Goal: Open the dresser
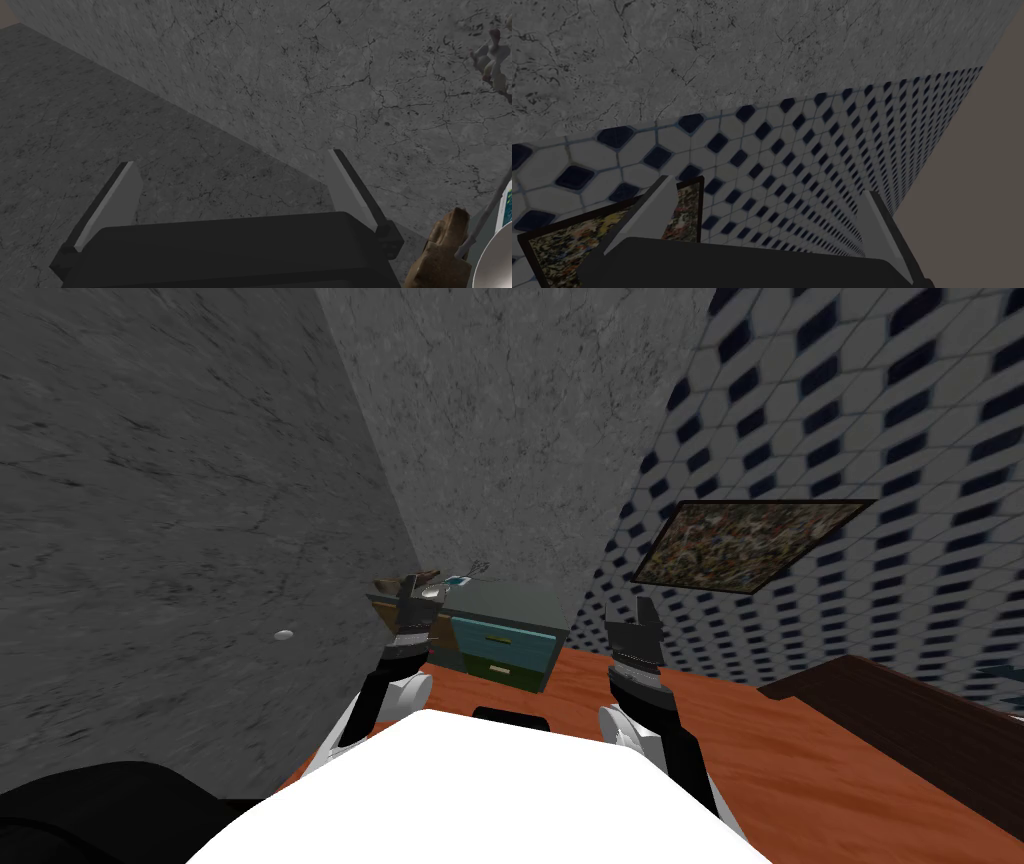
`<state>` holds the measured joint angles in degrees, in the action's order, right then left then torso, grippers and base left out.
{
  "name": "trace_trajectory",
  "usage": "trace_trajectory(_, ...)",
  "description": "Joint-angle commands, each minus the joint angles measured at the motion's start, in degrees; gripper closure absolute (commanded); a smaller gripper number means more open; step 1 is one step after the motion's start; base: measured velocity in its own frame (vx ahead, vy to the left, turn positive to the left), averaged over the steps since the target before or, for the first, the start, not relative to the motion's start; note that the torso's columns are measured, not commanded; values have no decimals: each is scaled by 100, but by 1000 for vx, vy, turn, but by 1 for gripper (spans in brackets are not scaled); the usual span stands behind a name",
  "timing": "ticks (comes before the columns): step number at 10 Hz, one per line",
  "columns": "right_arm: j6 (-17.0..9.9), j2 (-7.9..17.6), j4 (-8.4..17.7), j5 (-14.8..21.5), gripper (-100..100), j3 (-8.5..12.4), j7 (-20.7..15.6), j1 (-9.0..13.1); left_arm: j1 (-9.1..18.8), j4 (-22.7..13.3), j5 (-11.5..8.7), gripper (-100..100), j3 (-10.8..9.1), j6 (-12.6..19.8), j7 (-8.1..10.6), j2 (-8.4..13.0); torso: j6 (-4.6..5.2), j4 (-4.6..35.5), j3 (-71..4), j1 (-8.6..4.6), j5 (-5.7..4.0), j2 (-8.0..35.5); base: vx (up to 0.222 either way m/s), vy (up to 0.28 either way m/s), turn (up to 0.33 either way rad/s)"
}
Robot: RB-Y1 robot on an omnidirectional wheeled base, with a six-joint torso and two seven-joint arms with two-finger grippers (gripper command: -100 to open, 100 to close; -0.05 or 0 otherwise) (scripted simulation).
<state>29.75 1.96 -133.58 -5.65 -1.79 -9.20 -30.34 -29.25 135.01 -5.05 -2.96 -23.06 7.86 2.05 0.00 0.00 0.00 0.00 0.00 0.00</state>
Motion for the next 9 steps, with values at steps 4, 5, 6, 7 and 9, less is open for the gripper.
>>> trace_trajectory(4, 0, 0, -1, 0, 0, 0, 0, 0, 0, 1, 0, 0, 0, 0, 0, 0, 0, 1424, -2850, 0, 0, 1422, 0, 0, 0)
trace_trajectory(5, 0, 0, -1, 0, 0, 0, 0, 0, 0, 1, 0, 0, 0, 0, 0, 0, 0, 1846, -3692, 0, 0, 1845, 0, 0, 0)
trace_trajectory(6, 0, 0, -1, 0, 0, 0, 0, 0, 0, 1, 0, 0, 0, 0, 0, 0, 0, 2268, -4536, 0, 0, 2269, 0, 0, 0)
trace_trajectory(7, 0, 0, -2, 0, 0, 0, 0, 0, 0, 1, 0, 0, 0, -1, 0, 0, 0, 2691, -5381, 0, 0, 2693, 0, 0, 0)
trace_trajectory(9, 1, 0, -2, 0, 0, 0, 0, 0, 0, 2, 0, 0, 0, -1, 0, 0, 0, 3537, -7073, 0, 0, 3539, 0, 0, 0)
